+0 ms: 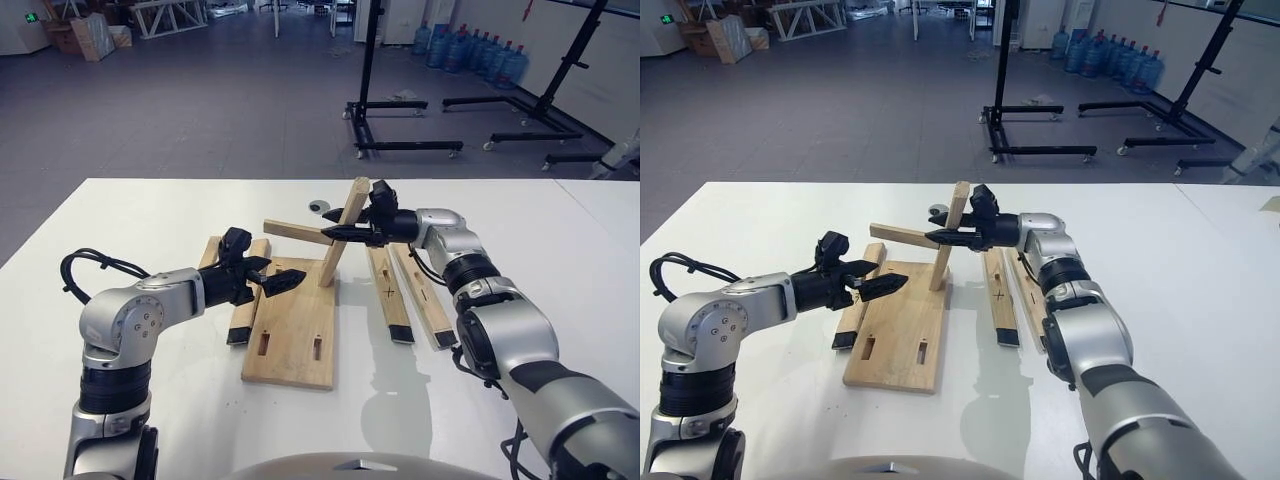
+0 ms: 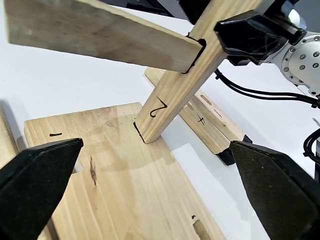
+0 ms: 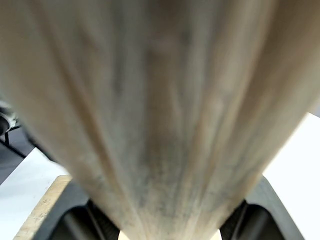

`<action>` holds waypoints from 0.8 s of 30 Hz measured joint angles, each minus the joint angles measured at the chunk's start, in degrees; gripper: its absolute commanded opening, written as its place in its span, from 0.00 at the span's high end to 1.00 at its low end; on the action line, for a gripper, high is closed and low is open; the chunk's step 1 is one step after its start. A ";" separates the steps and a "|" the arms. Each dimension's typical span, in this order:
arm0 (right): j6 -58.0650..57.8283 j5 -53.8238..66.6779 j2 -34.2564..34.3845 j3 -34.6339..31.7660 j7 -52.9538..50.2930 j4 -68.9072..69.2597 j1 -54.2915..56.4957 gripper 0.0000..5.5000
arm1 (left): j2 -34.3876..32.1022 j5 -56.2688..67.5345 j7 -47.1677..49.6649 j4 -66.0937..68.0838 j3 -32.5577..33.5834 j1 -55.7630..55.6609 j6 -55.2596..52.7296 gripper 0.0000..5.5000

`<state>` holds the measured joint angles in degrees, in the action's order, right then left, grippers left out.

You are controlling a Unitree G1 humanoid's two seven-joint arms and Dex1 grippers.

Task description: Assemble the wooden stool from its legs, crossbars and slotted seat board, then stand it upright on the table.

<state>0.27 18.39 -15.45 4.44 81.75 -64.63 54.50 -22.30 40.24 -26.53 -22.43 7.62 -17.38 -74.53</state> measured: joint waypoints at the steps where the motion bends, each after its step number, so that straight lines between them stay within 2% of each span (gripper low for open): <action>1: 0.18 0.00 0.08 -0.08 -0.29 -0.43 -0.03 0.62 | 0.22 0.00 0.02 0.00 -0.01 0.00 0.00 0.02; 12: 2.29 0.01 0.91 -1.23 -1.50 -2.11 -0.33 0.62 | 0.64 -0.01 0.27 -0.87 -0.14 1.08 0.00 0.02; 13: 2.29 0.01 1.01 -1.61 -1.55 -2.23 -0.38 0.56 | 0.73 -0.01 0.30 -0.87 -0.18 1.09 0.00 0.02; 15: 2.26 -3.00 0.90 -0.95 -3.69 -3.42 -1.85 0.50 | 0.96 0.00 0.33 -0.91 -0.50 1.12 0.14 0.02; 17: 1.32 -5.13 1.58 -0.36 -4.55 -6.63 -7.93 0.43 | 0.98 -0.07 0.48 -0.93 -0.57 1.36 0.21 0.02; 24: 1.05 -6.18 1.67 -3.31 -2.99 -6.37 -6.56 0.19 | 1.29 -0.06 0.54 -0.93 -0.83 1.46 0.78 0.02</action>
<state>1.32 12.21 -13.78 1.13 78.77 -71.00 47.94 -21.01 40.17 -25.99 -23.37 6.80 -15.91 -73.75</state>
